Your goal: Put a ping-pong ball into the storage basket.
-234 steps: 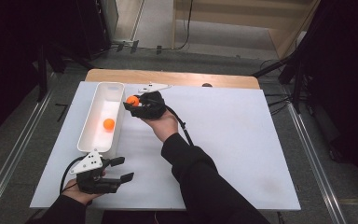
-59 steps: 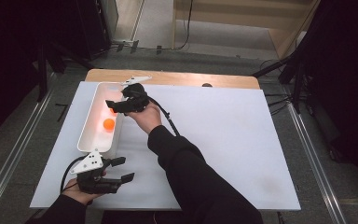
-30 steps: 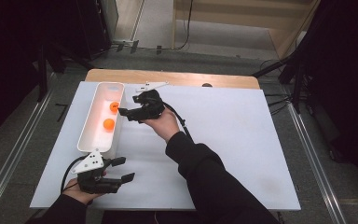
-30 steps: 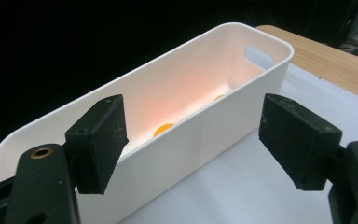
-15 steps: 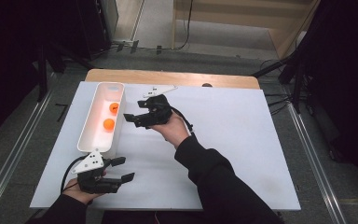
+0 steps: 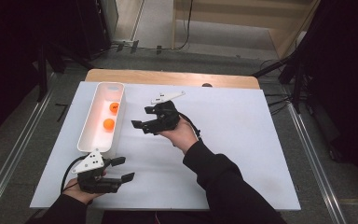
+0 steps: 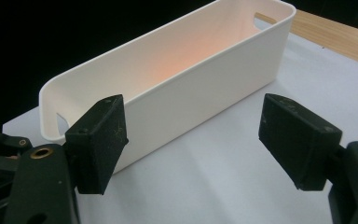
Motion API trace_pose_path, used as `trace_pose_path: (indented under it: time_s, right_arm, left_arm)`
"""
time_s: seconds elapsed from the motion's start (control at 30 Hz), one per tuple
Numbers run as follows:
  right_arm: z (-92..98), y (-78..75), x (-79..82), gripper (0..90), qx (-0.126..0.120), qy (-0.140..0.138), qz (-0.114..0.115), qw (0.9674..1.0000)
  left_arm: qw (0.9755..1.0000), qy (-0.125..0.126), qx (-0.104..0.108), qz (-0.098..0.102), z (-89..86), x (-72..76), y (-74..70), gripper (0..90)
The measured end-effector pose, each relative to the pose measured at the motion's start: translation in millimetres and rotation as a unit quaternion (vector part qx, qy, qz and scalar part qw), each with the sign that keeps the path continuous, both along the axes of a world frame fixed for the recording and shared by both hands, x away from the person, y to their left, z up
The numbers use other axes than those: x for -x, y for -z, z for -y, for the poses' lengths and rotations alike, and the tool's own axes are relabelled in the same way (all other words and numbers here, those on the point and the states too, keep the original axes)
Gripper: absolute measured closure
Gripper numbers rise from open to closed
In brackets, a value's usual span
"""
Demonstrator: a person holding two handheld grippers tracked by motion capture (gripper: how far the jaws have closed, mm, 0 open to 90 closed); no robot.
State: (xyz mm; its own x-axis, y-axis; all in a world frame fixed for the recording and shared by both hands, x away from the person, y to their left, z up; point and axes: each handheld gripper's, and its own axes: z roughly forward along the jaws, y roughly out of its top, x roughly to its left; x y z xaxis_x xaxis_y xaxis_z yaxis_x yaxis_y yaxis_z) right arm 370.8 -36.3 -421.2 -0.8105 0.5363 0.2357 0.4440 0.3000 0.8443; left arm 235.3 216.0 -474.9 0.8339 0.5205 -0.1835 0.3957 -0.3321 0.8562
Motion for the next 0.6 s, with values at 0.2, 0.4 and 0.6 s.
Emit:
trace_pose_path:
  time_s: [0.2,0.4,0.6]
  right_arm:
    - [6.3,1.6,5.5,22.0,-0.003,0.0,0.005,1.0]
    - [16.5,3.0,10.7,21.9,-0.006,0.0,0.007,1.0]
    - [27.0,6.8,14.6,22.0,-0.006,0.004,-0.001,1.0]
  left_arm:
    - [1.0,-0.002,0.001,-0.001,-0.1,0.0,0.4,31.4]
    - [1.0,-0.002,0.0,-0.002,0.1,0.1,0.3,31.4]
    - [1.0,-0.003,0.001,-0.002,0.4,0.1,0.6,31.4]
